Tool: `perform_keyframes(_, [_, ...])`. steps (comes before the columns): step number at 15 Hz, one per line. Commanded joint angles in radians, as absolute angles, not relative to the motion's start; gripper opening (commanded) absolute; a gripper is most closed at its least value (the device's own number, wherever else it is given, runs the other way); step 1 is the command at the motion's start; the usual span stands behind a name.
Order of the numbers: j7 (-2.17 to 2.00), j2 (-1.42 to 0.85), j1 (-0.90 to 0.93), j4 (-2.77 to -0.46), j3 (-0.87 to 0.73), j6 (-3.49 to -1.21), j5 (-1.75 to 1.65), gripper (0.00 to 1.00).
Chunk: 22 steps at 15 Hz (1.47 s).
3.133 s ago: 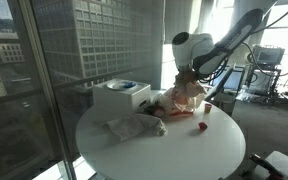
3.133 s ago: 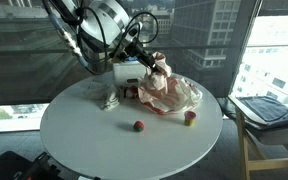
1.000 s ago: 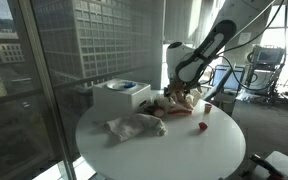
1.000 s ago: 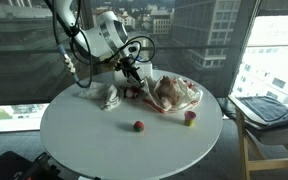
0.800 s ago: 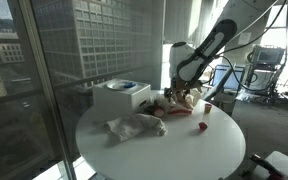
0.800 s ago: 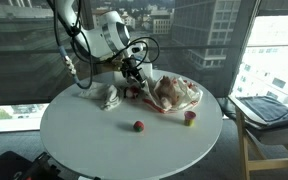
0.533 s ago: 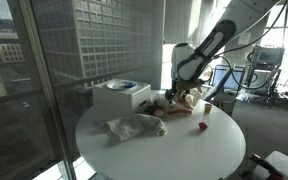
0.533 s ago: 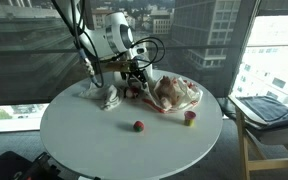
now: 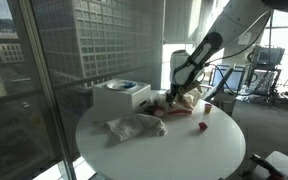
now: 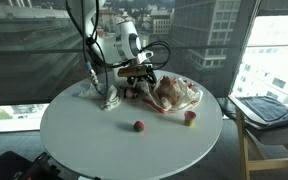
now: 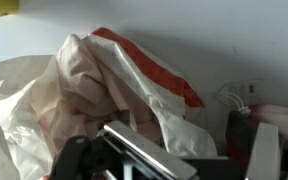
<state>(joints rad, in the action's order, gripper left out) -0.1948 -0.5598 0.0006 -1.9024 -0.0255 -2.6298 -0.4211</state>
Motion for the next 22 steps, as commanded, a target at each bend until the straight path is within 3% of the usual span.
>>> perform_keyframes(1, [-0.108,-0.668,0.018,-1.784,-0.05,-2.662,-0.359,1.0])
perform_keyframes(4, [-0.061,-0.729,0.009,-1.729,-0.031,-2.653,-0.298,1.0])
perform_keyframes(5, [-0.046,-0.742,0.01,-1.72,-0.028,-2.653,-0.285,0.75])
perform_keyframes(6, [-0.031,-0.753,0.015,-1.711,-0.03,-2.652,-0.28,0.74])
perform_keyframes(14, [-0.116,-0.667,0.079,-1.786,-0.066,-2.54,-0.233,0.12])
perform_keyframes(18, [-0.243,-0.537,0.137,-1.881,-0.076,-2.519,-0.22,0.08])
perform_keyframes(22, [-0.442,-0.395,0.237,-1.96,-0.125,-2.451,-0.291,0.12])
